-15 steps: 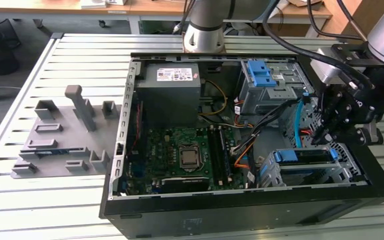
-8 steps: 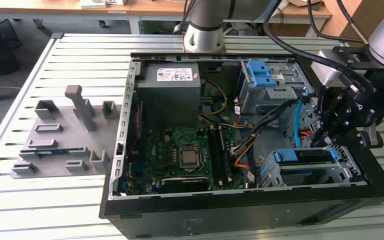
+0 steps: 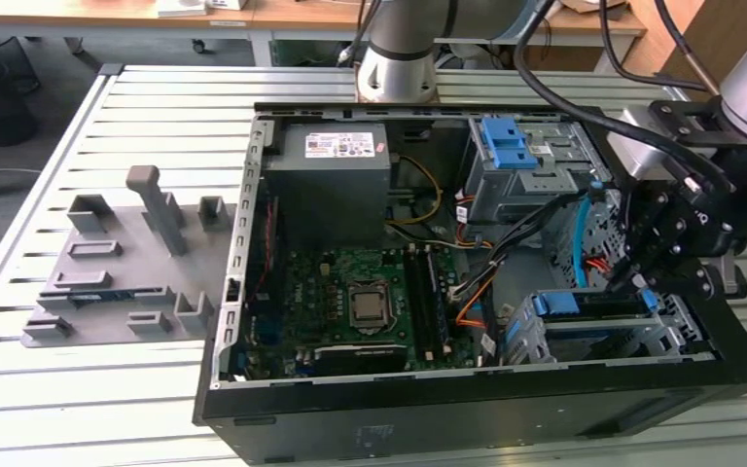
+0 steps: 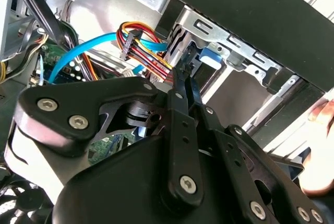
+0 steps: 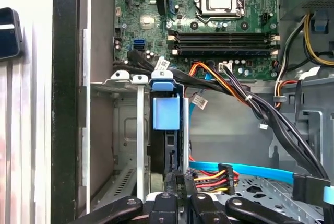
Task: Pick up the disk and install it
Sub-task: 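Insert the first disk wire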
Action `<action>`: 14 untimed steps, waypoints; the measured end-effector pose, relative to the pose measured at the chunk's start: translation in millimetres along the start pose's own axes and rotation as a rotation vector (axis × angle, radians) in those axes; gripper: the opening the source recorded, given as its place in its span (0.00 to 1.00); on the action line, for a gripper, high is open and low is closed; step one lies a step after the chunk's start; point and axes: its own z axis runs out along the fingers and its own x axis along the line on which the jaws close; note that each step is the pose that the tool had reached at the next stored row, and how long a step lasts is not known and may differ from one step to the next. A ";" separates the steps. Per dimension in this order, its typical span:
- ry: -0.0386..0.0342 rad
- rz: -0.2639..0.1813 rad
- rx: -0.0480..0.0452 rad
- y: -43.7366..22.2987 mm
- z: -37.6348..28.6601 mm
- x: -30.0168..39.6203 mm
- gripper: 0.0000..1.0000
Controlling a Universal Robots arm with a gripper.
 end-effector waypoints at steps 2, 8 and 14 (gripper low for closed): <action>0.0000 0.000 -0.0011 0.0 0.0 0.6 0.16; 0.0001 0.001 -0.0093 -0.3 0.1 3.2 0.16; -0.0008 0.001 -0.0127 -2.6 1.0 3.4 0.16</action>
